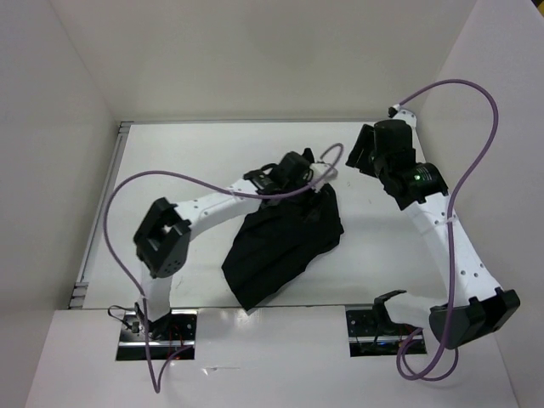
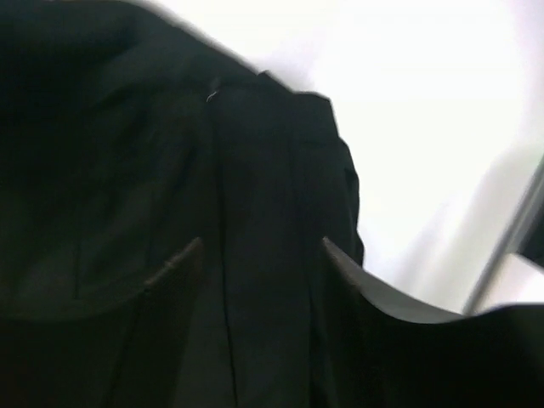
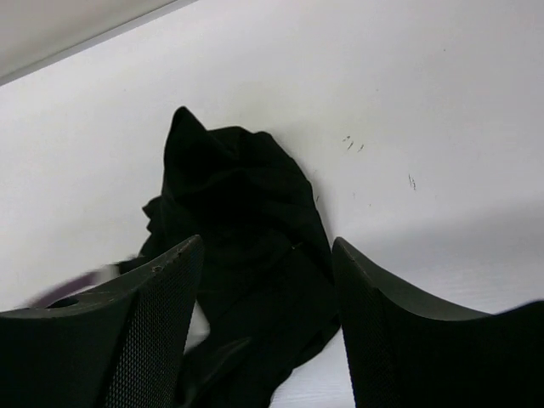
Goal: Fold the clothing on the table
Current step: Flatten the skirt out
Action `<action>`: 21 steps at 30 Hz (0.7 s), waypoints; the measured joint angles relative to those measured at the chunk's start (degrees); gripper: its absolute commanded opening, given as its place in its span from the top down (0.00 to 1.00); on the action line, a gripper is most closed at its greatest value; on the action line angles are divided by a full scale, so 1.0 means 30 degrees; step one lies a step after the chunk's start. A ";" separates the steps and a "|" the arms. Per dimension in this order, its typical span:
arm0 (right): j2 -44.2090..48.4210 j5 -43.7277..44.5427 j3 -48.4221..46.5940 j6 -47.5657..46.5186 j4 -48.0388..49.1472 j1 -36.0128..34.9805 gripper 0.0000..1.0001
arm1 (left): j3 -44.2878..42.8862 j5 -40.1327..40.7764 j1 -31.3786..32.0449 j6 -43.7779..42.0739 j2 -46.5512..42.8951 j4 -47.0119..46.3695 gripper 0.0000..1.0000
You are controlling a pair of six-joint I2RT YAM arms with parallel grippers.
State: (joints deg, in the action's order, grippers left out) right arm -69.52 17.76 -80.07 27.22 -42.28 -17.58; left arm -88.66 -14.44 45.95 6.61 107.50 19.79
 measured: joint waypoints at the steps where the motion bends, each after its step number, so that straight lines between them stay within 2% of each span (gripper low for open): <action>1: 0.0197 -0.0044 0.0124 0.0000 -0.0051 0.0044 0.32 | -0.0896 0.0160 0.0408 -0.0816 0.0984 0.0226 0.43; 5: 0.0597 -0.0182 0.0729 0.0080 -0.0342 0.0219 0.32 | -0.3861 0.0612 0.1290 -0.3228 0.3810 0.0984 0.44; 9: 0.0714 -0.0029 0.1231 0.0131 -0.0809 0.0648 0.32 | -0.5042 0.1377 0.1355 -0.4488 0.5049 0.1246 0.44; 12: 0.0772 -0.0022 0.1355 0.0131 -0.1086 0.0699 0.32 | -0.5727 0.1843 0.1231 -0.5027 0.5632 0.1552 0.52; 13: 0.0787 -0.0029 0.1355 0.0131 -0.1107 0.0699 0.32 | -0.5960 0.1945 0.1202 -0.5151 0.5821 0.1574 0.59; 14: 0.0809 -0.0044 0.1355 0.0124 -0.1115 0.0707 0.32 | -0.6186 0.2040 0.1166 -0.5202 0.6033 0.1581 0.61; 20: 0.0852 -0.0138 0.1355 0.0051 -0.1239 0.0933 0.31 | -0.6951 0.1800 0.1151 -0.5362 0.7140 0.2142 0.60; 21: 0.0852 -0.0138 0.1355 0.0051 -0.1275 0.0954 0.31 | -0.6951 0.1719 0.1151 -0.5362 0.7249 0.2331 0.57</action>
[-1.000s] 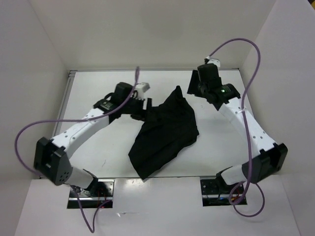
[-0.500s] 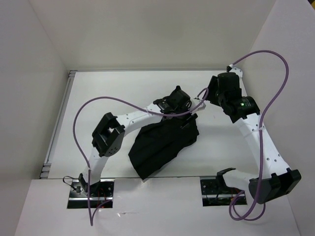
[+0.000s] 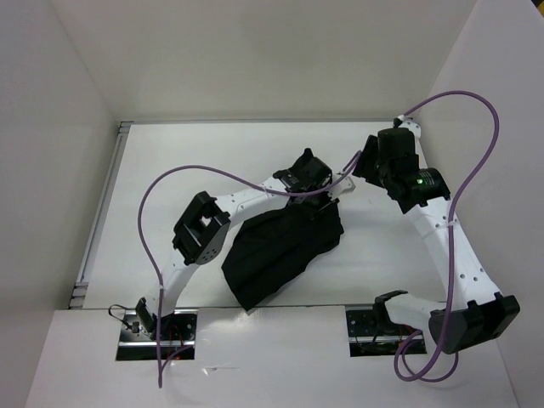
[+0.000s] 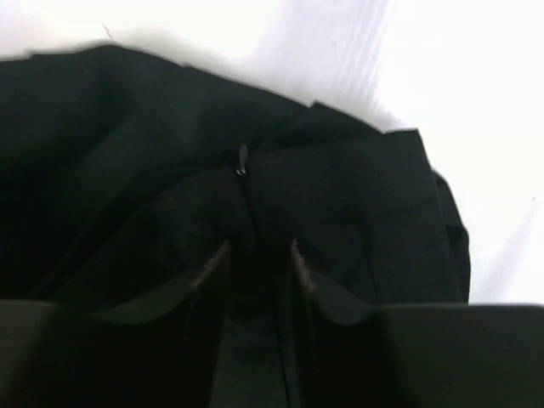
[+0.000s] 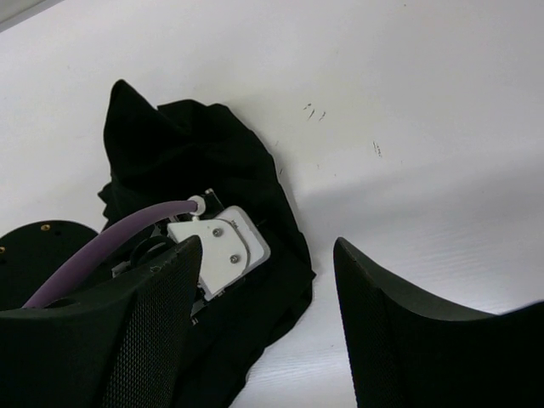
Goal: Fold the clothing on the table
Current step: Flatten the skirt out
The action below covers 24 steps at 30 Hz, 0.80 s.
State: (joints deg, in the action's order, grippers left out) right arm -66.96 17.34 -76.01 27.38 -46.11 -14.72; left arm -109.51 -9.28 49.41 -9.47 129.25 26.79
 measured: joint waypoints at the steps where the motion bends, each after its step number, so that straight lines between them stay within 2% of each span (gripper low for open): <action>1: 0.0000 -0.0029 0.0000 0.0000 -0.0015 0.0000 0.31 | 0.0000 -0.0029 0.0000 0.0007 0.0080 0.0189 0.55; 7: 0.0000 -0.0066 0.0000 0.0000 -0.0015 0.0000 0.31 | 0.0007 -0.0284 0.0000 0.0131 0.0182 0.0539 0.55; 10: 0.0000 -0.0058 0.0000 0.0000 -0.0015 0.0000 0.31 | 0.0007 -0.0685 0.0000 0.0226 0.0452 0.0525 0.60; 13: 0.0000 -0.0051 0.0000 -0.0007 -0.0015 0.0000 0.31 | 0.0015 -0.1188 0.0000 0.0262 0.0976 0.0517 0.60; 16: 0.0015 -0.0058 0.0000 -0.0044 -0.0022 0.0007 0.31 | 0.0182 -0.1537 0.0000 0.0328 0.1450 0.0466 0.50; 17: 0.0022 -0.0058 0.0000 -0.0058 -0.0015 0.0051 0.31 | 0.0197 -0.1639 -0.0015 0.0459 0.1486 0.0364 0.50; 18: 0.0036 -0.0066 0.0000 -0.0073 -0.0015 0.0058 0.31 | 0.0197 -0.1639 -0.0015 0.0539 0.1486 0.0350 0.53; 19: 0.0044 -0.0066 0.0000 -0.0087 -0.0015 0.0087 0.31 | 0.0211 -0.1639 -0.0022 0.0692 0.1486 0.0291 0.70; 20: 0.0058 -0.0066 0.0000 -0.0095 -0.0015 0.0109 0.31 | 0.0219 -0.1603 -0.0029 0.0765 0.1486 0.0270 0.78; 21: 0.0095 -0.0073 0.0000 -0.0109 -0.0015 0.0117 0.31 | 0.0255 -0.1523 -0.0044 0.0823 0.1494 0.0153 0.91; 22: 0.0124 -0.0066 0.0000 -0.0131 -0.0015 0.0124 0.31 | 0.0255 -0.1530 -0.0044 0.0911 0.1494 0.0153 0.99; 24: 0.0211 -0.0066 0.0000 -0.0138 -0.0015 0.0124 0.31 | 0.0255 -0.1494 -0.0044 0.0962 0.1494 0.0138 1.00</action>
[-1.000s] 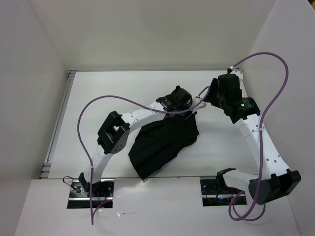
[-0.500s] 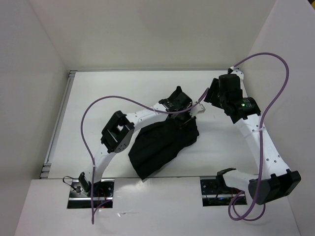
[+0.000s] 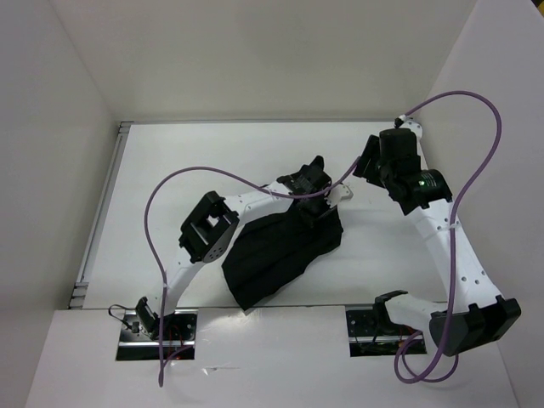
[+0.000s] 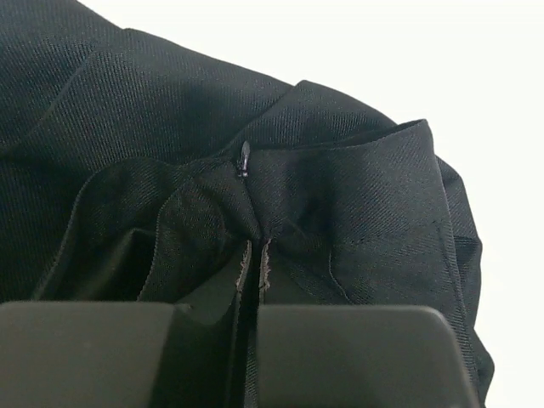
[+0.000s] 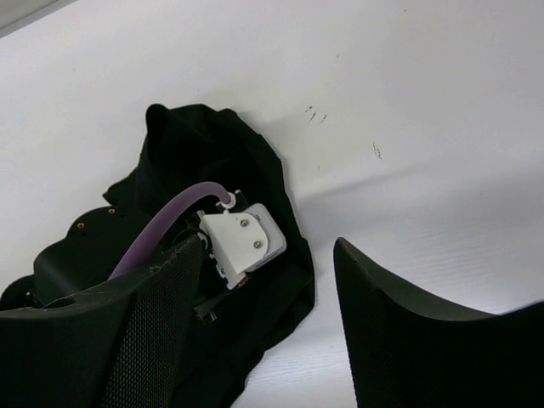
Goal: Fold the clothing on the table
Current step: Flatten the skirt out
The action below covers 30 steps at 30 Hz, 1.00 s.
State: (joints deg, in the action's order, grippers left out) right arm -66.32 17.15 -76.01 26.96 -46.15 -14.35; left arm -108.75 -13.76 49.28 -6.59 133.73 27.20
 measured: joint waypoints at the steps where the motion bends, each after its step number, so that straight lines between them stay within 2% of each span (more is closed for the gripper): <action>1: 0.0044 -0.0007 0.0000 0.0000 0.0000 0.0000 0.31 | 0.0000 -0.0007 0.0000 0.0058 0.0000 -0.0007 1.00; 9: 0.0401 -0.0175 0.0000 0.0000 0.0007 0.0000 0.31 | 0.0000 0.0022 0.0022 0.0291 -0.1049 0.1537 1.00; 18: 0.0590 -0.1005 0.0707 0.0080 0.0313 0.0044 0.31 | -0.0525 -0.1508 -0.0073 0.0430 -0.6987 0.3512 1.00; 24: 0.0590 -0.1537 0.0969 0.0087 0.0692 0.0044 0.27 | -0.0721 -0.3483 -0.1071 0.0896 -0.9165 0.3665 1.00; 30: 0.0299 -0.2011 0.1093 0.0087 0.0976 0.0044 0.27 | 0.0597 -0.3118 -0.3053 0.1464 -1.0899 0.3599 1.00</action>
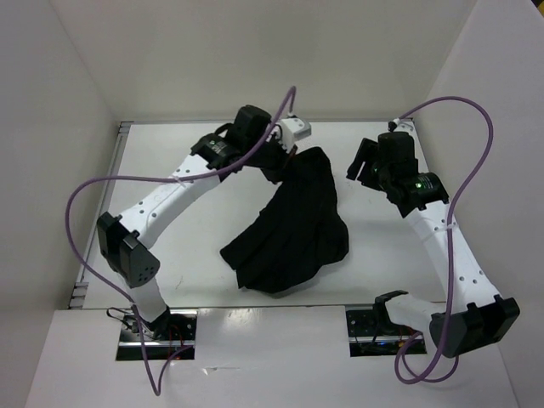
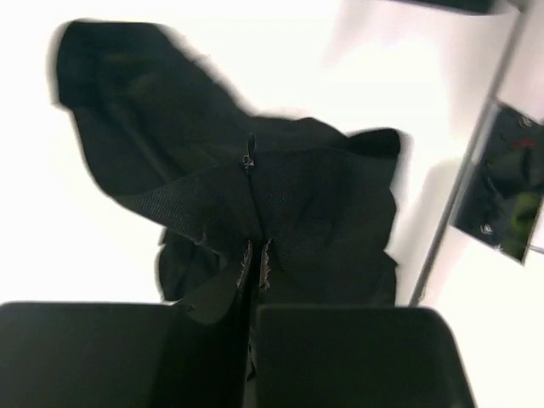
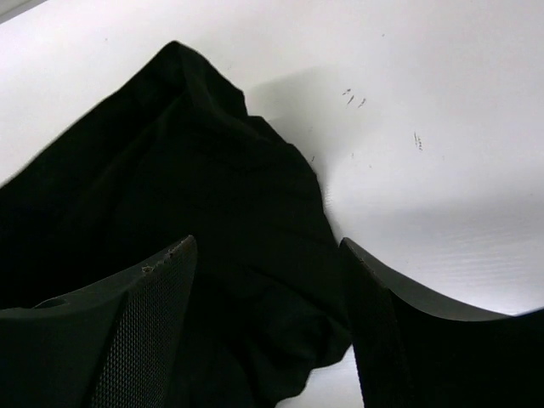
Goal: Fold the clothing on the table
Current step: Flatten the skirt out
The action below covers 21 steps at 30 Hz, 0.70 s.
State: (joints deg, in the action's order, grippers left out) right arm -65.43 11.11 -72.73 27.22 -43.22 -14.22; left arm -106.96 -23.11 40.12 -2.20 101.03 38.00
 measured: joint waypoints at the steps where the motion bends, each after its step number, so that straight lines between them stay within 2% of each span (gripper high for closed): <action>1: -0.0058 -0.0080 0.0007 0.0000 0.0044 0.0000 0.27 | 0.0474 0.0117 -0.0495 0.0299 -0.0393 -0.0095 1.00; 6: -0.0554 -0.0874 0.0007 -0.0007 0.0525 0.0000 0.26 | 0.2943 0.0517 -0.4073 0.1421 -0.1858 -0.1290 1.00; 11: -0.2149 -0.2739 0.0007 -0.0321 0.0991 0.0000 0.26 | 0.3767 0.1195 -0.7533 0.2994 -0.1355 -0.2484 1.00; 16: -0.4714 -0.4685 0.0007 -0.1166 0.1632 -0.0073 0.26 | 0.3774 0.1741 -0.9442 0.4532 0.0401 -0.3708 1.00; 21: -0.7067 -0.5289 -0.0619 -0.2455 0.1953 -0.0882 0.27 | 0.3803 0.1639 -1.0477 0.5340 0.2157 -0.4320 1.00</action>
State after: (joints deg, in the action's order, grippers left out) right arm -86.63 -4.75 -74.59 19.86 -37.36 -16.86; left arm -95.55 -18.20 8.69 13.82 107.50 25.04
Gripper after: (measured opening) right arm 0.732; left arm 0.019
